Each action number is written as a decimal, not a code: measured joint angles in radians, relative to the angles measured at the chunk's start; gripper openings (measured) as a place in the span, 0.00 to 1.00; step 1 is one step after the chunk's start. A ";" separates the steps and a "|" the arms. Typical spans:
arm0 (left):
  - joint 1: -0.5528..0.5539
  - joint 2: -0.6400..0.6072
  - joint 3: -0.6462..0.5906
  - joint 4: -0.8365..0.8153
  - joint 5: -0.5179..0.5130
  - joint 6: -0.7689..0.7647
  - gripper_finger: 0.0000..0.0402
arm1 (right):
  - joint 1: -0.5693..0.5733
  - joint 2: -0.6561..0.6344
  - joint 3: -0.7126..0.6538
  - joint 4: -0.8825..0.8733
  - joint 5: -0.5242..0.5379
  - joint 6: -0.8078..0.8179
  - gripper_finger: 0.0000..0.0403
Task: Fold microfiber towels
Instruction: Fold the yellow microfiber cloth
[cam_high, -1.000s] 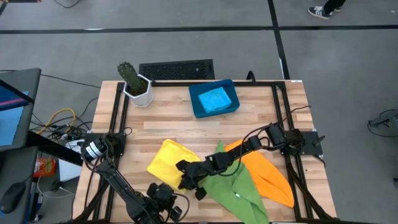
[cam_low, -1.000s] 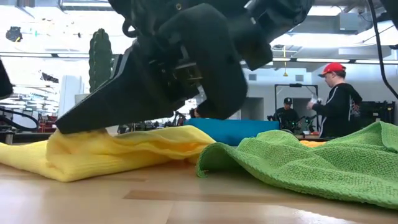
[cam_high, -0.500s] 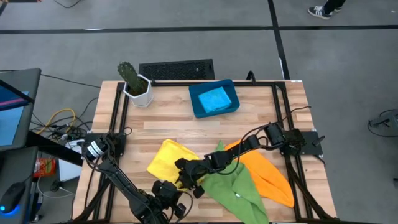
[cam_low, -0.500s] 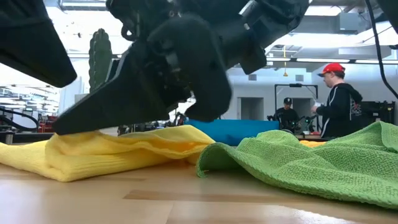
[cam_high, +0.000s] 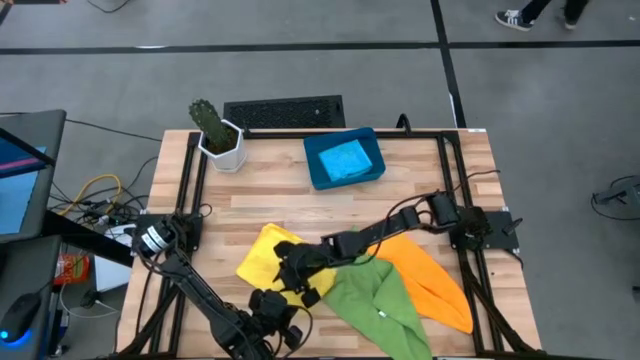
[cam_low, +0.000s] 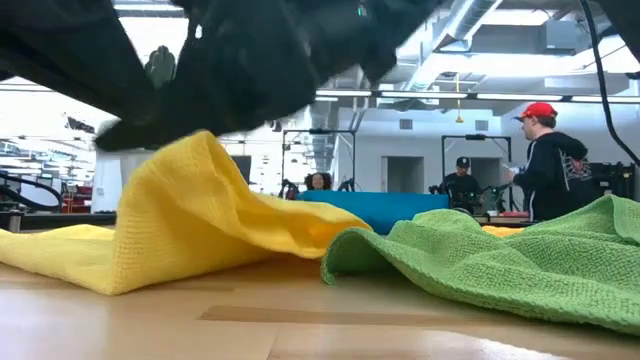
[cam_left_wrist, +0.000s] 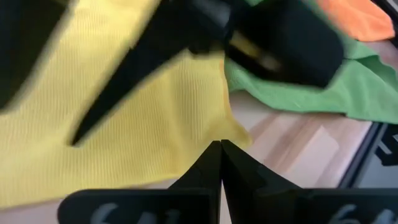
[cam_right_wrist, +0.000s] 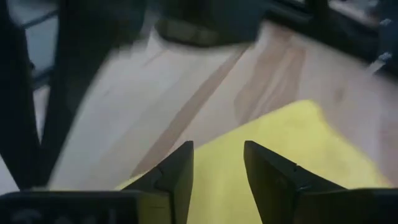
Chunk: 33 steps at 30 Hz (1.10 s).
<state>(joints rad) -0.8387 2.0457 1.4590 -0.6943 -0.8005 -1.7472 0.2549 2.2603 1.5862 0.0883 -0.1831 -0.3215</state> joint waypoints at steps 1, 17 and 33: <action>0.004 0.000 0.000 0.002 -0.001 0.012 0.00 | -0.011 -0.022 0.001 -0.028 -0.006 0.000 0.40; -0.070 0.000 0.000 -0.030 -0.012 -0.120 0.00 | -0.081 -0.434 -0.386 -0.442 -0.376 0.043 0.30; -0.066 0.000 -0.003 -0.190 -0.012 -0.203 0.00 | 0.205 -0.297 -0.513 0.150 0.073 0.060 0.55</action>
<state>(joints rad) -0.9051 2.0460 1.4563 -0.8839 -0.8124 -1.9503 0.4601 1.9633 1.0729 0.2387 -0.1098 -0.2612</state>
